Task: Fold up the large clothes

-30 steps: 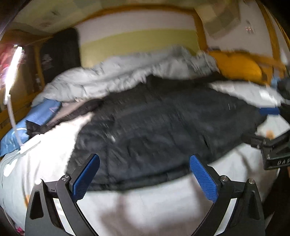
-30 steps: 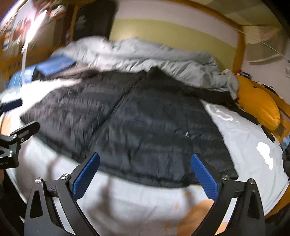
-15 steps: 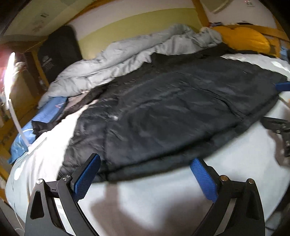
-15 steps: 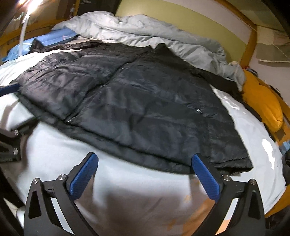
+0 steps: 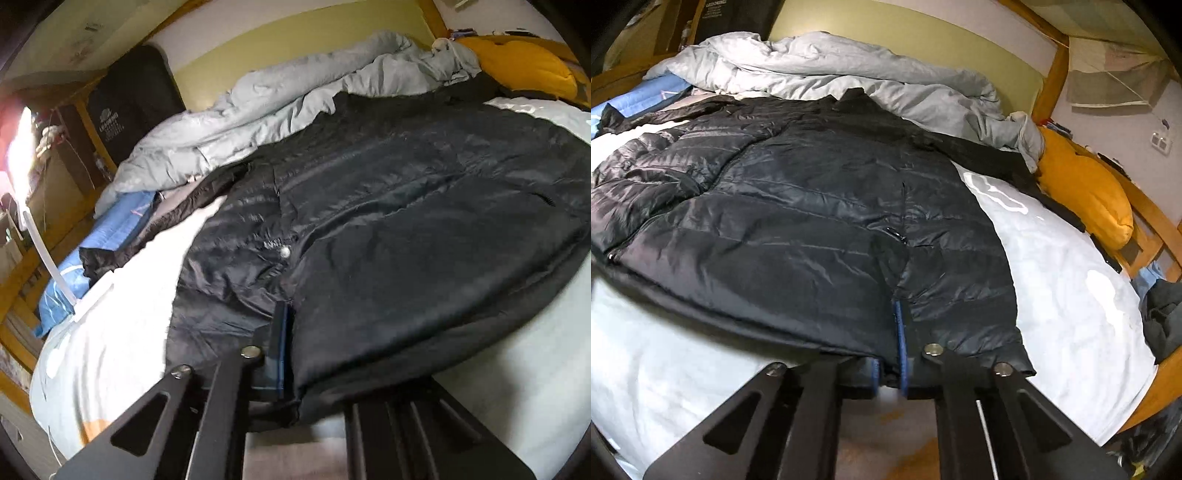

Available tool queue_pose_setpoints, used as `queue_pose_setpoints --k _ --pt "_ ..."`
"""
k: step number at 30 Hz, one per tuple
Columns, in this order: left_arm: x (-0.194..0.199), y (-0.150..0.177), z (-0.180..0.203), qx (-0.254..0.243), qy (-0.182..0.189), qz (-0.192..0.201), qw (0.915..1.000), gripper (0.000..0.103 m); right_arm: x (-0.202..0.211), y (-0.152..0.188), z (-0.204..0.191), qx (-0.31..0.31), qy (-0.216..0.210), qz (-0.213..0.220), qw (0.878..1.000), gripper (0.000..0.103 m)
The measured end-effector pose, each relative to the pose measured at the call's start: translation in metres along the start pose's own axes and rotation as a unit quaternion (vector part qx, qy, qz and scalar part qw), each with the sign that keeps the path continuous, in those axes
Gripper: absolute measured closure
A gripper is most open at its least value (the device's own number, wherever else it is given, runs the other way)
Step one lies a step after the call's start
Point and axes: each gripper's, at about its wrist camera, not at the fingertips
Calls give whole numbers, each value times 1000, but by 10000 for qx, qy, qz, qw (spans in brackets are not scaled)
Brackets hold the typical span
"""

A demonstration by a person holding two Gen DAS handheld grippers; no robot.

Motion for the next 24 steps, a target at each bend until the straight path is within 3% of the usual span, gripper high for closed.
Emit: queue_pose_setpoints --k 7,11,14,15,17,19,21,24 --pt "58 6 -15 118 173 180 9996 96 39 0 15 -134 -255 183 9994 99" --pt "81 22 -18 99 389 -18 9992 96 62 10 24 -163 -552 154 9982 99" --pt "86 21 -19 75 337 -82 9994 90 67 15 25 -74 -660 58 9978 98" --pt "87 15 -23 147 307 -53 9994 86 66 15 26 -62 -663 39 9978 98" --pt "87 2 -31 308 165 21 9994 67 64 8 29 -90 -683 64 9976 97" --pt "84 -12 -40 414 81 120 9990 30 61 -3 37 -170 -680 114 9975 94" --pt "78 -29 -47 369 -16 225 9991 26 58 -19 43 -200 -678 202 9973 82" --pt "55 -57 -57 366 -108 169 9991 25 49 -47 46 -25 -488 386 9981 76"
Point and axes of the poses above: each gripper's, at about its wrist camera, not at the fingertips, and x roughly against the way its jaws point, z to its right, y to its underside, and after that the axes turned 2 degrees about -y, right-handed
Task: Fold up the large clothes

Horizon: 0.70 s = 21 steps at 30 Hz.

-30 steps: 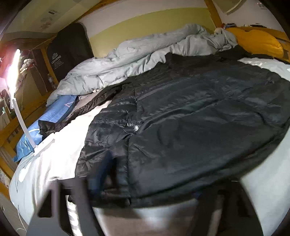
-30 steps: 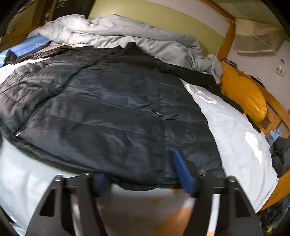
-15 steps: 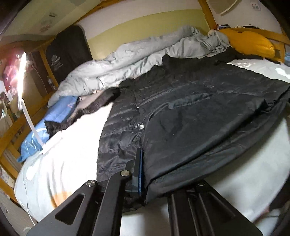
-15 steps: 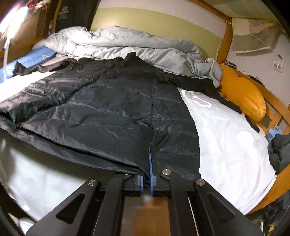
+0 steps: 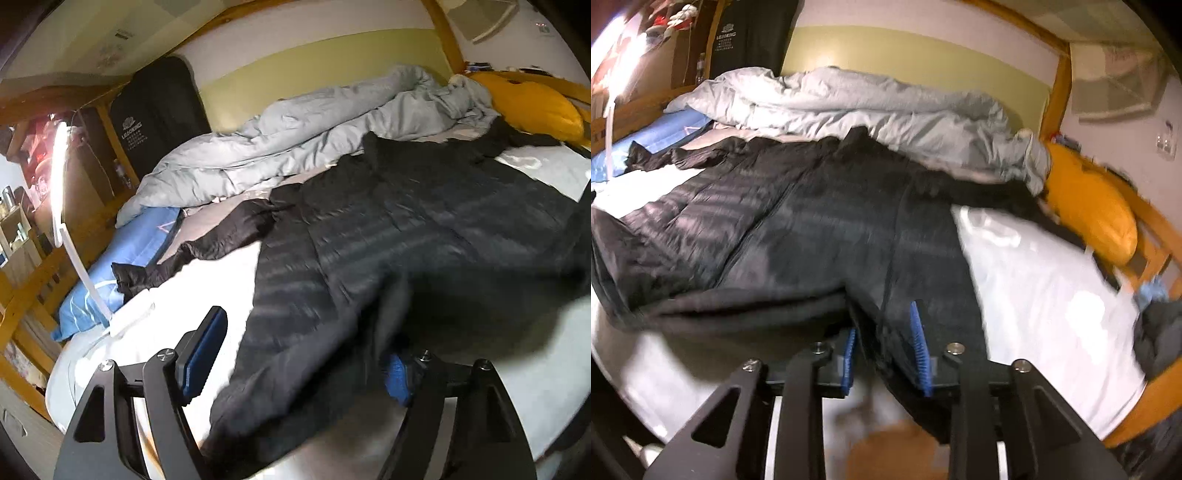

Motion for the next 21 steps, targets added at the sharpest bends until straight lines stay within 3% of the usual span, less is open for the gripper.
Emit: queue_pose_setpoints --k 6,10,13,17,21 --pt "-74 -39 -8 75 -66 -339 9994 25 -56 -51 9 64 15 -112 9999 71" --pt "-113 -37 -9 197 -18 -649 9977 25 -106 -63 17 -189 -374 -459 9981 70" --pt "-121 -29 -16 461 193 -597 9970 25 -124 -58 23 -374 -469 -579 9965 67" --pt "-109 -20 -35 892 443 -550 9935 17 -108 -54 34 -417 -486 -300 9975 39" --pt "-87 -14 -51 1140 532 -412 9912 16 -76 -45 60 -819 -389 37 9959 26"
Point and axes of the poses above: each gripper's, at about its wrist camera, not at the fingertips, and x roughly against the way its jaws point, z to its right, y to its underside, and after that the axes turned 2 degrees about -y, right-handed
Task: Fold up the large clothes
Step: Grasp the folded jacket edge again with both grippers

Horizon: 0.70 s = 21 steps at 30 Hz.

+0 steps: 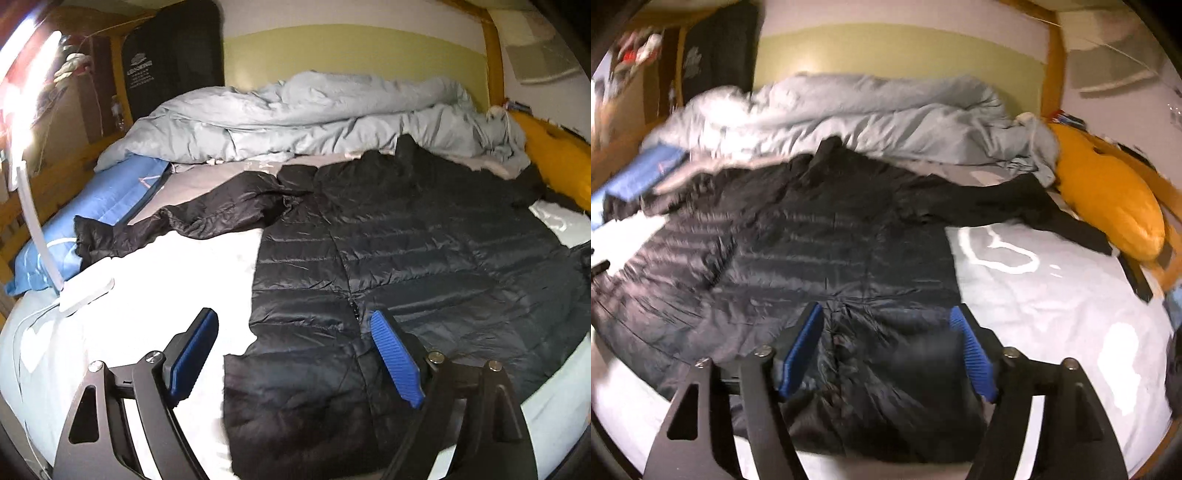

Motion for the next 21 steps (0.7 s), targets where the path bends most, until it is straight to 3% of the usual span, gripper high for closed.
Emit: queue_pose_setpoints --k 3,6,9,11,12,13,14,16,17,18,20,21 --pt "6 10 -7 122 52 -91 9999 14 17 4 19 -502 -78 153 9986 13" --pt "-1 21 -11 321 313 -418 9981 14 22 11 34 -803 -87 143 9966 8" --pt "-13 26 -13 463 561 -723 9947 14 11 17 46 -1046 -76 -124 9944 6" --pt "-17 28 -15 600 909 -847 9904 14 -5 20 53 -1210 -354 -516 9907 6" --pt "-19 29 -16 687 1106 -916 9873 21 -11 23 55 -1287 -432 -698 9883 6" --pt "-20 29 -16 719 1175 -936 9860 40 -17 27 56 -1358 -461 -845 9860 6" --pt "-22 30 -15 736 1217 -952 9852 50 -21 30 56 -1417 -449 -935 9845 8" --pt "-22 31 -14 776 1384 -930 9829 82 -21 33 54 -1430 -140 -899 9855 23" --pt "-21 30 -13 787 1534 -901 9809 89 -22 33 51 -1315 -115 -901 9871 42" --pt "-18 29 -11 743 1566 -823 9814 98 -24 34 49 -1240 -152 -943 9877 74" --pt "-9 26 -6 516 1316 -544 9885 100 -28 37 46 -1261 -266 -1011 9865 101" --pt "-5 24 -4 409 1220 -397 9909 101 -28 38 46 -1261 -289 -992 9866 101"
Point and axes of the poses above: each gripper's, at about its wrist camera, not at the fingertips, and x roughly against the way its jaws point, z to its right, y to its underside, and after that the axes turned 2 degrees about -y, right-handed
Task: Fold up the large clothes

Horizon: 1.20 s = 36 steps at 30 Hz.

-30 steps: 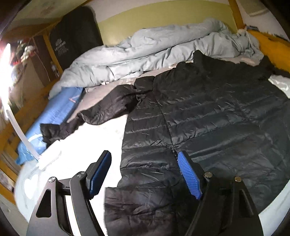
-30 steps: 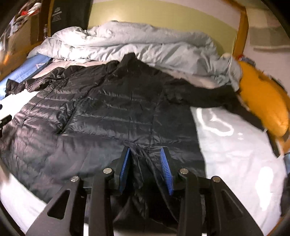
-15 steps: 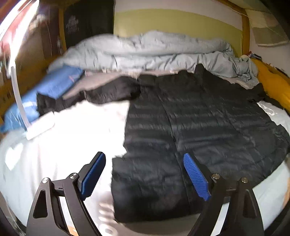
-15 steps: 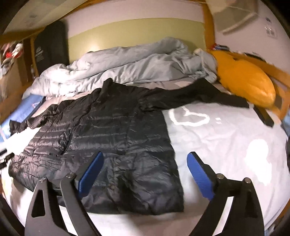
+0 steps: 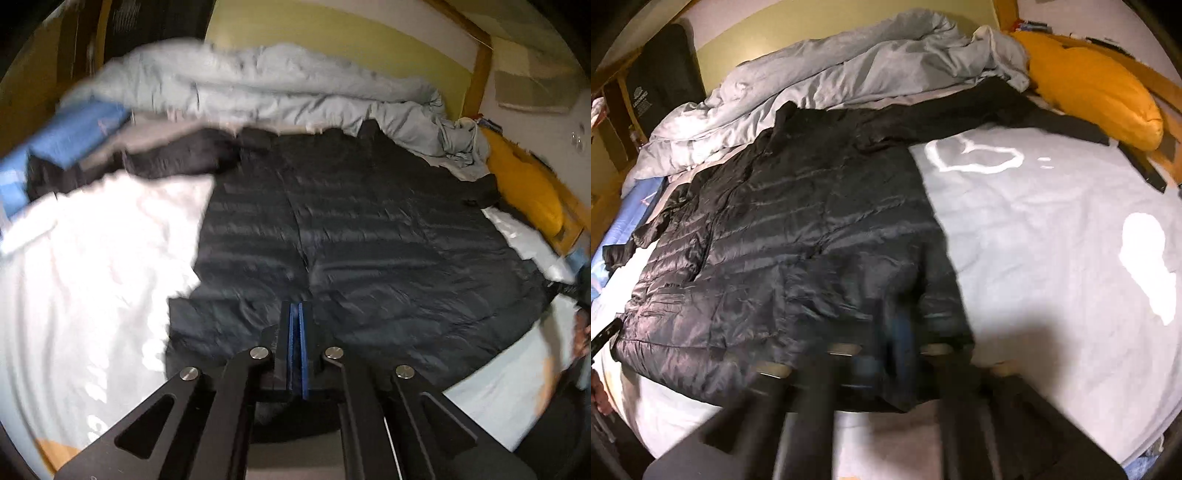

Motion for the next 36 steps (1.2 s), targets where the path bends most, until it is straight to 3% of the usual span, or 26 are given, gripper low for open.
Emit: queue_pose_setpoints --k 4,7,9,11,12,13,14,15,20,21,22,23,24,25,28,30,36 --pt "12 -11 4 -142 -147 432 9989 102 23 -4 -3 168 129 694 9974 102" --pt "13 -23 -3 -69 -300 387 9988 102 44 -9 -4 195 270 1262 9914 102" --pt "18 -22 -14 201 -485 378 9979 101 46 -12 -5 195 548 1384 9887 102" --pt "18 -18 -22 296 -498 257 9980 87 37 -13 -5 235 766 1164 9900 102" --pt "17 -16 -25 340 -504 202 9979 61 29 -13 -3 214 817 957 9918 102" --pt "17 -12 -29 403 -563 135 9975 28 21 -12 -2 177 848 756 9934 102" --pt "16 -10 -31 443 -610 87 9971 17 16 -10 0 169 878 619 9941 102" --pt "15 -7 -33 469 -628 24 9969 14 13 -9 0 177 908 530 9943 102" --pt "-3 3 -42 815 -190 -493 9953 14 12 -7 -3 259 931 542 9938 102" --pt "-3 4 -41 832 -33 -507 9952 22 11 -6 -2 266 937 528 9938 102" --pt "-2 5 -38 754 104 -495 9959 43 11 -4 -3 278 936 512 9939 102" --pt "-2 5 -34 624 87 -495 9968 56 11 -3 -3 294 929 510 9939 102" --pt "-1 5 -30 461 -24 -444 9979 88 12 -3 -4 312 922 519 9939 102" --pt "-1 5 -26 350 -81 -385 9986 100 12 -3 -4 327 917 534 9938 102" --pt "9 0 -21 275 -98 -82 9995 100 15 -4 -6 360 902 636 9932 102" --pt "20 -9 -21 187 -367 290 9987 100 20 -5 -7 375 866 783 9925 102" --pt "26 -63 -26 1 -679 852 9940 100 40 -25 -4 160 557 1394 9885 102"
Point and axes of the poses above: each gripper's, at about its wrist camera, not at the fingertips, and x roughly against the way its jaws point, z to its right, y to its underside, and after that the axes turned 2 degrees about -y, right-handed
